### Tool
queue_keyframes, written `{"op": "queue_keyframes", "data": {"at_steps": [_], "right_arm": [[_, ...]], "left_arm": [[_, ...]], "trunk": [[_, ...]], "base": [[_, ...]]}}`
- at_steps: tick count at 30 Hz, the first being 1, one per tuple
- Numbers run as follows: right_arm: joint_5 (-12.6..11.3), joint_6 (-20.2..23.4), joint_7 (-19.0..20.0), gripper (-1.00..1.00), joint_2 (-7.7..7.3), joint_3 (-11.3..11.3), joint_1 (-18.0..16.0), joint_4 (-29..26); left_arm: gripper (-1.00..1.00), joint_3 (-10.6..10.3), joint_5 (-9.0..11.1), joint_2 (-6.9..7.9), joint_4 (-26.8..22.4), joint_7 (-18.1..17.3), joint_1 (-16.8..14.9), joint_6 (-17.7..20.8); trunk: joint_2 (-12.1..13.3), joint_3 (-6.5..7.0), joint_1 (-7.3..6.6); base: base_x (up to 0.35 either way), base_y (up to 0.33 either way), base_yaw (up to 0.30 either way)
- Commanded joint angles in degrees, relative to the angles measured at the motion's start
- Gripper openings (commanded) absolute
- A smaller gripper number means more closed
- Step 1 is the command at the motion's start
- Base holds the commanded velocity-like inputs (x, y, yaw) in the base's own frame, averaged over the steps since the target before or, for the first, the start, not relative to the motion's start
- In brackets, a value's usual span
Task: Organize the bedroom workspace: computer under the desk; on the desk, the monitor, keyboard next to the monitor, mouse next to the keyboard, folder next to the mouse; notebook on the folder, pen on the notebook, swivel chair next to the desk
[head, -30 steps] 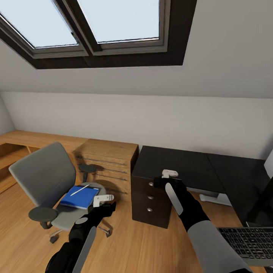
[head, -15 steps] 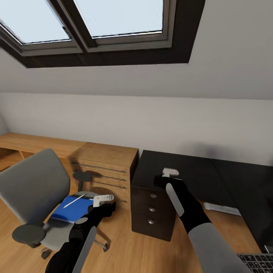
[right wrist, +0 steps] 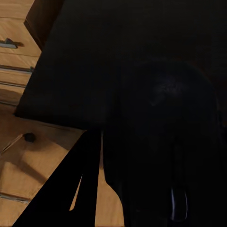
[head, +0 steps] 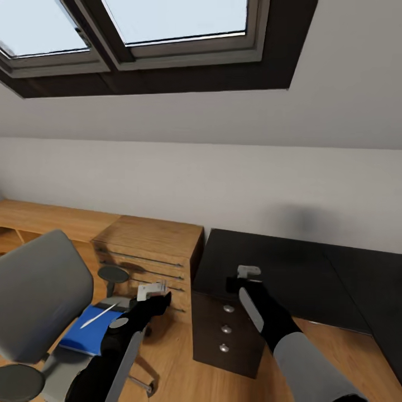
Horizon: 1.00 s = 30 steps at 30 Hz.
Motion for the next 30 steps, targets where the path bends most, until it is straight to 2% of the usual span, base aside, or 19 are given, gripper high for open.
{"op": "queue_keyframes", "data": {"at_steps": [1,2,3,7,8,12,26,30], "right_arm": [[-0.4,-0.6,-0.4,-1.0,-0.02,0.3,-0.1,1.0],[0.1,-2.0,-0.4,-1.0,0.02,0.4,-0.2,2.9],[0.9,-4.8,-0.4,-1.0,0.08,0.5,-0.3,7.3],[1.3,-8.5,-0.4,-1.0,0.11,0.5,-0.4,10.9],[1.3,-8.7,-0.4,-1.0,0.11,0.5,-0.5,11.3],[0.9,-9.5,-0.4,-1.0,0.11,0.5,-1.9,14.8],[0.6,-10.4,-0.4,-1.0,0.09,0.1,-2.5,15.8],[-1.2,-10.1,-0.6,-1.0,0.14,-0.1,-2.5,15.9]], "left_arm": [[1.0,-0.2,0.6,0.01,-0.6,0.5,0.0,0.2],[1.0,-0.6,0.6,0.03,-1.6,0.5,0.2,0.2],[1.0,-1.7,0.6,0.06,-4.5,0.5,1.5,0.3],[1.0,-4.8,0.6,0.08,-8.2,0.6,4.0,0.3],[1.0,-5.0,0.6,0.08,-8.4,0.6,4.1,0.3],[1.0,-5.4,0.6,0.11,-8.8,0.6,4.4,0.2],[1.0,-5.5,0.7,0.1,-8.8,0.6,4.5,0.3],[1.0,-5.4,0.7,0.1,-8.8,0.6,4.5,0.4]], "trunk": [[-0.1,-0.09,0.05],[-0.1,-0.09,0.05],[-0.1,-0.09,0.05],[-0.1,-0.09,0.05],[-0.1,-0.09,0.05],[-0.1,-0.09,0.05],[-0.1,-0.09,0.05],[-0.1,-0.09,0.05]], "base": [[0.323,0.0,0.0],[0.313,0.0,0.0],[0.286,0.0,0.0],[0.207,0.0,0.0],[0.07,0.0,0.0],[0.098,0.0,0.0],[0.298,-0.016,0.0],[0.238,-0.109,0.0]]}}
